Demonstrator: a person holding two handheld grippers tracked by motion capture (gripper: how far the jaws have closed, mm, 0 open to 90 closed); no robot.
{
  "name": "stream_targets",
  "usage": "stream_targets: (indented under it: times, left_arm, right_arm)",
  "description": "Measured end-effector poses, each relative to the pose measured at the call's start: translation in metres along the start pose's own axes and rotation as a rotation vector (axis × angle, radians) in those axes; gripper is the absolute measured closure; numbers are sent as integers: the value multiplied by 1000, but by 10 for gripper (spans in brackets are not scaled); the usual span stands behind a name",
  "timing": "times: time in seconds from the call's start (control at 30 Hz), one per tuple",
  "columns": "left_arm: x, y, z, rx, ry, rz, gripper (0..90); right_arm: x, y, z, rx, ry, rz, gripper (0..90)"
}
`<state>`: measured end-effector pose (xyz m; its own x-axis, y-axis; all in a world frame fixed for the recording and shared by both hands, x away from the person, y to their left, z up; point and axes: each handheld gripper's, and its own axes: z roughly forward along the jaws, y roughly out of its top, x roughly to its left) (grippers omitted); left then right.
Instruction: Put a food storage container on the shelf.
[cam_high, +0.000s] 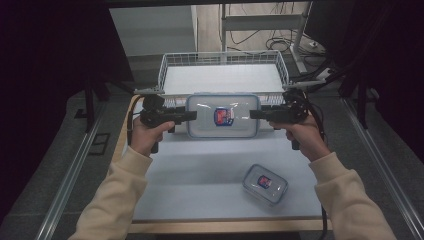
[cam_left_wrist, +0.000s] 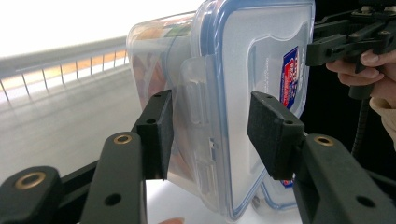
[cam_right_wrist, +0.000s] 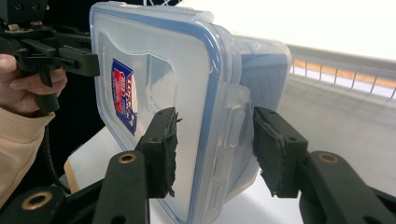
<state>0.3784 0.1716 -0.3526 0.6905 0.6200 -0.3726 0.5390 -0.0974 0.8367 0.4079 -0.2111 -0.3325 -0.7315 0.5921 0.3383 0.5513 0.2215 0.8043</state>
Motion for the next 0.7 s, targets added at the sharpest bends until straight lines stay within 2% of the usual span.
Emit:
stream_targets:
  times: [0.27, 0.5, 0.7]
  left_arm:
    - [7, 27, 6, -10, -8, 13, 519]
    - [12, 55, 12, -13, -11, 36, 520]
    - [20, 74, 19, 2, -6, 39, 520]
  right_arm:
    - [-7, 26, -5, -8, -17, -9, 514]
    - [-17, 50, -11, -36, -24, -9, 513]
    - [-28, 68, -12, -45, -32, -4, 514]
